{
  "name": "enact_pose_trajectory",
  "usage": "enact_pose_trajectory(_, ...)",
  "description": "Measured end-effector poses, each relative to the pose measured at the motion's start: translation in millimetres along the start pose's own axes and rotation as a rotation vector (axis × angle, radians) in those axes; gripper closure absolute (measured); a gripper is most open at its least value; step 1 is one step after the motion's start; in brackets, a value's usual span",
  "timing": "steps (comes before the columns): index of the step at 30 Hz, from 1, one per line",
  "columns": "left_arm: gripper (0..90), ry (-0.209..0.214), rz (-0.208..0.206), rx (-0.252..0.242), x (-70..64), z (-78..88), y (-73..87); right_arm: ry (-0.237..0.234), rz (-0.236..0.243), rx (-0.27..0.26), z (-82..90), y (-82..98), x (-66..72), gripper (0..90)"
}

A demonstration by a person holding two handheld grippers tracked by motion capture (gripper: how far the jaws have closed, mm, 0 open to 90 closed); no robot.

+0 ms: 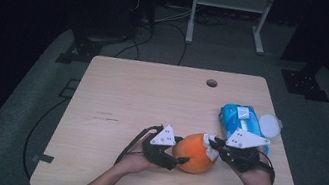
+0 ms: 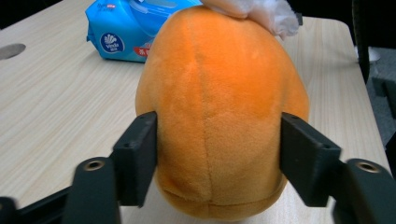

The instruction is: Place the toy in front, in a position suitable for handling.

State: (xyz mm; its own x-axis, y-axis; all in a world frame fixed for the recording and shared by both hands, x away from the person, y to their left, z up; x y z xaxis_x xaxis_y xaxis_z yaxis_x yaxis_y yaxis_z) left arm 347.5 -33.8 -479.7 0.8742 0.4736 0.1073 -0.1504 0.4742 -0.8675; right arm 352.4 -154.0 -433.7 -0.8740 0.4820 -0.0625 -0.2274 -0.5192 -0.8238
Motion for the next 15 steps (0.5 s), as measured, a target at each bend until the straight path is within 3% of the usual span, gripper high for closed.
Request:
enact_pose_trajectory(3,24.1,0.016,0.023,0.008,-1.6,-1.3,0.2,-0.007,0.015,0.007,-3.3,-1.4,5.9,83.4)
enact_pose_trajectory(5,30.0,-0.003,-0.014,0.006,-2.6,0.0,-0.1,-0.019,0.032,0.003,-6.9,-6.8,13.5,83.3)
enact_pose_trajectory(8,33.7,-0.014,-0.06,0.008,-6.2,0.0,-0.7,-0.075,0.054,-0.009,-16.7,-15.8,32.4,83.3)
enact_pose_trajectory(11,34.6,-0.026,-0.109,0.013,-8.5,0.4,0.6,-0.107,0.113,0.011,-30.2,-22.0,50.0,83.3)
enact_pose_trajectory(15,36.1,-0.018,-0.104,0.001,-6.0,1.8,2.8,-0.083,0.108,0.009,-29.9,-23.5,44.0,83.2)
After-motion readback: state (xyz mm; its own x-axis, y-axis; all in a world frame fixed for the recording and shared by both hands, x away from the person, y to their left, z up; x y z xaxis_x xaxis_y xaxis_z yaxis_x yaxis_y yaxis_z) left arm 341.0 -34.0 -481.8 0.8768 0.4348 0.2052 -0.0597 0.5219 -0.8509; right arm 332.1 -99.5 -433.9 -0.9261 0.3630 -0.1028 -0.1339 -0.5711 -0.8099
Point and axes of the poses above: each handheld gripper's, and its own axes: z roughly backward along the jaws, y roughly out of its underside, x roughly to its left, the point moved 10 cm from there along -z, roughly forward along the jaws, and after that the axes turned 11 degrees about -y, right-handed, at the moved point
